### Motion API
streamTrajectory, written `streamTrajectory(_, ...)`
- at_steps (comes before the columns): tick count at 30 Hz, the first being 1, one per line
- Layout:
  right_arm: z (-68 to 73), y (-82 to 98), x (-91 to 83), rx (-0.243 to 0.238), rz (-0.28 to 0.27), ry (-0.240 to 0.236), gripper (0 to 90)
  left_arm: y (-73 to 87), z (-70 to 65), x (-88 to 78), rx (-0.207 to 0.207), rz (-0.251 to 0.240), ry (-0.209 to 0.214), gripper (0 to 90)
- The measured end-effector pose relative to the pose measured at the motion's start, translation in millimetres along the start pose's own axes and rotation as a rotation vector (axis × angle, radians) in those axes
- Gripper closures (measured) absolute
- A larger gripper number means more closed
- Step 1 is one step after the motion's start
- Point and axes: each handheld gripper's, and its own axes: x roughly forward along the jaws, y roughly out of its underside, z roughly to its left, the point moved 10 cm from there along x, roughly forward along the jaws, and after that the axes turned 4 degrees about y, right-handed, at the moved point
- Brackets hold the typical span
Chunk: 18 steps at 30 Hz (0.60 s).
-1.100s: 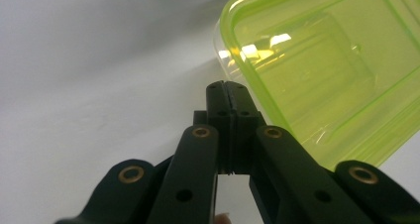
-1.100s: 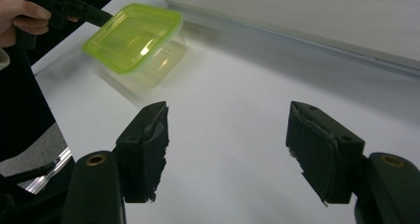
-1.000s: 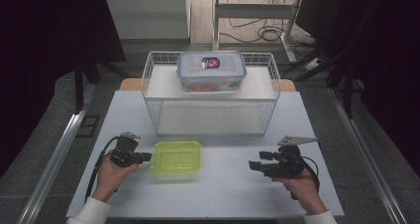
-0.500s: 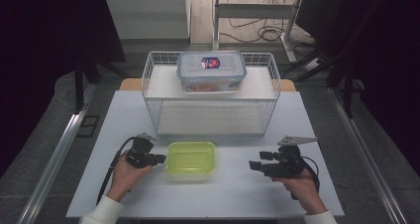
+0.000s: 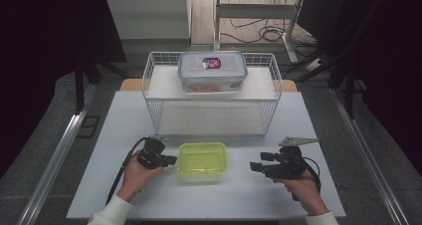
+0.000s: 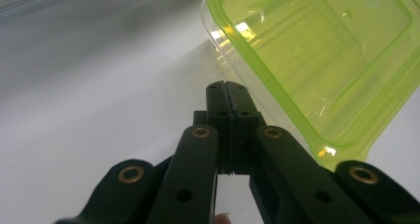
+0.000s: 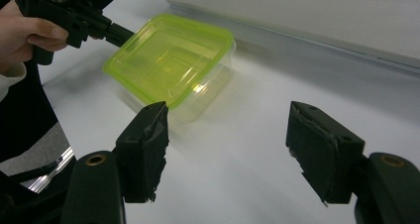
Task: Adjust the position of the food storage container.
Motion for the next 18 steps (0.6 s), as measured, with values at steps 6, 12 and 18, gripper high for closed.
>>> streamTrajectory(6, -0.7, 0.8, 0.6, -0.002, 0.001, 0.002, 33.0, -4.4, -5.7, 7.1, 0.007, 0.002, 0.016, 90.0)
streamTrajectory(12, -1.0, 1.4, 0.4, 0.002, 0.000, -0.002, 32.9, -5.4, -7.3, 6.4, 0.013, -0.012, 0.021, 89.6)
streamTrajectory(18, 0.7, 0.1, -1.3, 0.007, -0.009, -0.012, 32.7, -3.9, -7.2, -17.2, 0.005, -0.078, 0.004, 81.1)
